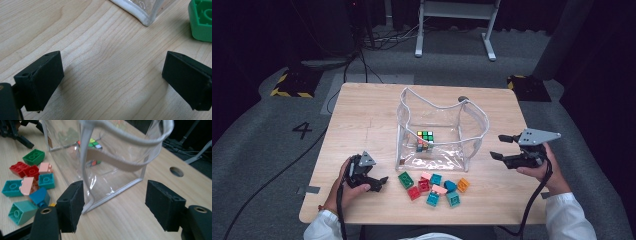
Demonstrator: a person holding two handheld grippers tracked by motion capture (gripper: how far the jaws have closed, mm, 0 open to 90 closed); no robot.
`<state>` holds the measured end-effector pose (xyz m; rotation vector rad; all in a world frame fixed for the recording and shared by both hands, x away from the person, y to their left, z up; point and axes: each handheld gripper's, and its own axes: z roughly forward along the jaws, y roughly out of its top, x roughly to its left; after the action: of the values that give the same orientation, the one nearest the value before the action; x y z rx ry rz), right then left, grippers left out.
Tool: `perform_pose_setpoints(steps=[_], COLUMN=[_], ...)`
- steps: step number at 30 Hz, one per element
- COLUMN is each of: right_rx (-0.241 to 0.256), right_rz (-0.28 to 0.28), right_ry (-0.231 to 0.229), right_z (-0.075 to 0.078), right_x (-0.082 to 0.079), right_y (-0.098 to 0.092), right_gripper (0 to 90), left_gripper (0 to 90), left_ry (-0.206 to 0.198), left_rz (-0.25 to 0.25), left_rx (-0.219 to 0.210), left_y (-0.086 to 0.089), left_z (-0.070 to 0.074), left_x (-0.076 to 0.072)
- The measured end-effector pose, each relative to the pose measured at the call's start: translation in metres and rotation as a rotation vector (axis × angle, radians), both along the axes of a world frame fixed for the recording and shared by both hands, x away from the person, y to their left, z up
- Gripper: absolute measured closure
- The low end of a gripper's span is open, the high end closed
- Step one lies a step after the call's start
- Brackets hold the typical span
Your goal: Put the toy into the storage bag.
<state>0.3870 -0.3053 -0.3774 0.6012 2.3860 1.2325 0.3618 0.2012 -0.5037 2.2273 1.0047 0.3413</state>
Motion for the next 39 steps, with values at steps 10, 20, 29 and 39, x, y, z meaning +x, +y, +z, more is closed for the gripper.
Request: perform_pose_setpoints(steps=[10,20,29,39], right_rx=[-0.007,-0.027,-0.028,-0.045], right_rz=[0.022,0.066,0.13,0.162], right_ry=[0.064,0.161,0.209,0.226], right_z=[-0.048,-0.088,-0.111,-0.119], right_x=[-0.012,-0.023,-0.031,-0.035], right_y=[-0.001,0.008,0.026,0.052], right_gripper=[34.2,35.0,35.1,34.1], left_gripper=[3.9,4.1,4.1,4.1], left_ry=[0.002,0.001,0.001,0.002], left_rz=[-0.006,-0.006,-0.005,-0.004], left_rx=[0.002,0.003,0.003,0.002], left_y=[0.0,0.0,0.0,0.0], left_z=[0.0,0.0,0.0,0.0], left_x=[0.0,0.0,0.0,0.0])
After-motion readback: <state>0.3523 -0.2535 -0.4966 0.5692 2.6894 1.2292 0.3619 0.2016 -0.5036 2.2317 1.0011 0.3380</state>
